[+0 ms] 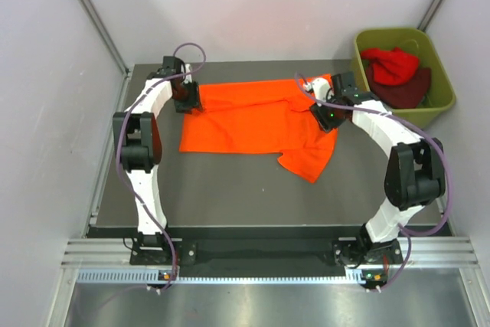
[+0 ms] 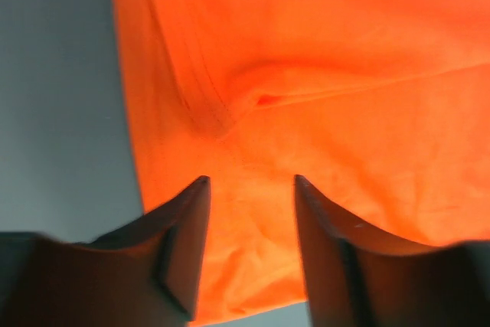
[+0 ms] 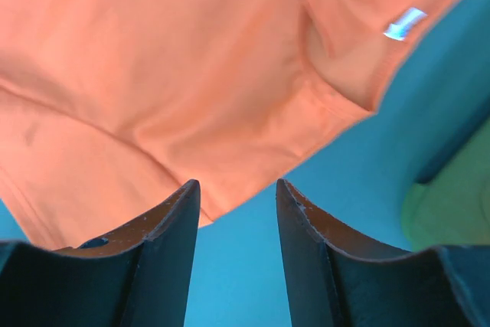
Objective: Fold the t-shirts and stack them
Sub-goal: Fold the tshirt
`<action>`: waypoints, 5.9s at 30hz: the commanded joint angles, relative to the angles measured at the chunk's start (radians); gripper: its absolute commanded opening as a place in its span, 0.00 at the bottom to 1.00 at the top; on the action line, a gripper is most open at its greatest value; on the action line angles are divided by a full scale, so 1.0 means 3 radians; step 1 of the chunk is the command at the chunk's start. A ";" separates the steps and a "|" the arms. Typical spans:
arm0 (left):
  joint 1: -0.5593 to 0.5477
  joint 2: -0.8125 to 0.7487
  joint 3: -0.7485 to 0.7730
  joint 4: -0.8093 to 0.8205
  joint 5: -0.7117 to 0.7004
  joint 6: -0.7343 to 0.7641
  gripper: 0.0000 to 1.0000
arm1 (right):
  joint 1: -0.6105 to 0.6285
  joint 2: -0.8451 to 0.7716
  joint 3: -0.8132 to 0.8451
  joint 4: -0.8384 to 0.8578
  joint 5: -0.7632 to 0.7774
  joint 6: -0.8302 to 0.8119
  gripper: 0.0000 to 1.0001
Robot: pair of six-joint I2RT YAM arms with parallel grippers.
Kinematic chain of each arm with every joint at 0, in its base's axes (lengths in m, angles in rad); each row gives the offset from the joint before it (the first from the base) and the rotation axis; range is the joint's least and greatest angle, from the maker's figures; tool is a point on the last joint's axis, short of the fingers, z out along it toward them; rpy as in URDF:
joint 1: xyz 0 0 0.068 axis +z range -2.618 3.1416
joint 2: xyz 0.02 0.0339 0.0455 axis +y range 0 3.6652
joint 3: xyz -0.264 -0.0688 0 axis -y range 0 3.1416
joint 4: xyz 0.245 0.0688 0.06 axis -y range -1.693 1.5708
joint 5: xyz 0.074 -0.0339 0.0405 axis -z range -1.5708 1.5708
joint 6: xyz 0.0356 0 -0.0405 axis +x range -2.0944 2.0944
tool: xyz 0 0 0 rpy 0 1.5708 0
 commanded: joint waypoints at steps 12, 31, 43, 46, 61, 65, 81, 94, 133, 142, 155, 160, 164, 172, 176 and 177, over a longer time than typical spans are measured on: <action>0.0005 -0.0607 -0.1024 -0.0188 0.0333 -0.0341 0.48 | 0.0981 -0.0785 -0.1012 -0.0380 -0.0312 -0.1064 0.40; 0.0071 -0.0607 -0.0891 -0.0204 0.0179 -0.0311 0.69 | 0.1432 -0.0939 -0.1667 0.0018 0.0163 -0.1059 0.46; 0.0281 -0.0638 -0.1208 -0.0183 -0.0015 -0.0377 0.70 | 0.1432 -0.0591 -0.1698 0.0274 0.0255 -0.1034 0.45; 0.0332 -0.0597 -0.1208 -0.0183 -0.0046 -0.0387 0.69 | 0.1432 -0.0581 -0.1718 0.0284 0.0316 -0.1049 0.40; 0.0388 -0.0490 -0.1459 -0.0142 0.0010 -0.0500 0.69 | 0.1366 -0.0612 -0.1463 0.0325 0.0710 -0.1013 0.03; 0.0388 -0.0489 -0.1454 -0.0224 0.0067 -0.0485 0.37 | 0.1340 -0.0581 -0.1335 0.0310 0.0741 -0.1034 0.03; 0.0470 -0.0745 -0.1091 -0.0398 0.0256 -0.0520 0.00 | 0.1029 -0.0616 -0.0825 0.0187 0.0900 -0.1059 0.00; 0.0470 -0.0347 -0.0442 -0.0280 0.0762 -0.0525 0.00 | 0.0681 -0.0126 -0.0037 0.0386 0.1058 -0.1192 0.00; 0.0491 0.0273 0.0479 0.0067 0.0296 -0.0546 0.71 | 0.0318 0.1910 0.2229 0.0729 0.1314 -0.1264 0.00; 0.0542 -0.0070 0.0240 0.0231 0.1058 -0.0643 0.67 | 0.0318 0.1884 0.2086 0.0826 0.1380 -0.1177 0.00; 0.0383 0.0037 -0.0303 0.0267 0.1355 -0.0843 0.00 | 0.0307 0.1889 0.2122 0.0862 0.1380 -0.1167 0.00; 0.0358 0.0216 -0.0099 0.0282 0.1253 -0.0802 0.00 | 0.0307 0.1884 0.2096 0.0862 0.1385 -0.1121 0.00; 0.0363 0.0415 0.0131 0.0262 0.1059 -0.0700 0.00 | 0.0307 0.1889 0.2091 0.0857 0.1385 -0.1095 0.00; 0.0337 0.0763 0.0586 0.0369 0.0849 -0.0602 0.00 | 0.0307 0.1904 0.2106 0.0862 0.1416 -0.1064 0.00; 0.0302 0.0926 0.0847 0.0512 0.0762 -0.0602 0.00 | 0.0312 0.1910 0.2101 0.0862 0.1426 -0.1039 0.00; 0.0291 0.0947 0.0974 0.0563 0.0747 -0.0607 0.00 | 0.0313 0.1910 0.2096 0.0857 0.1431 -0.1039 0.00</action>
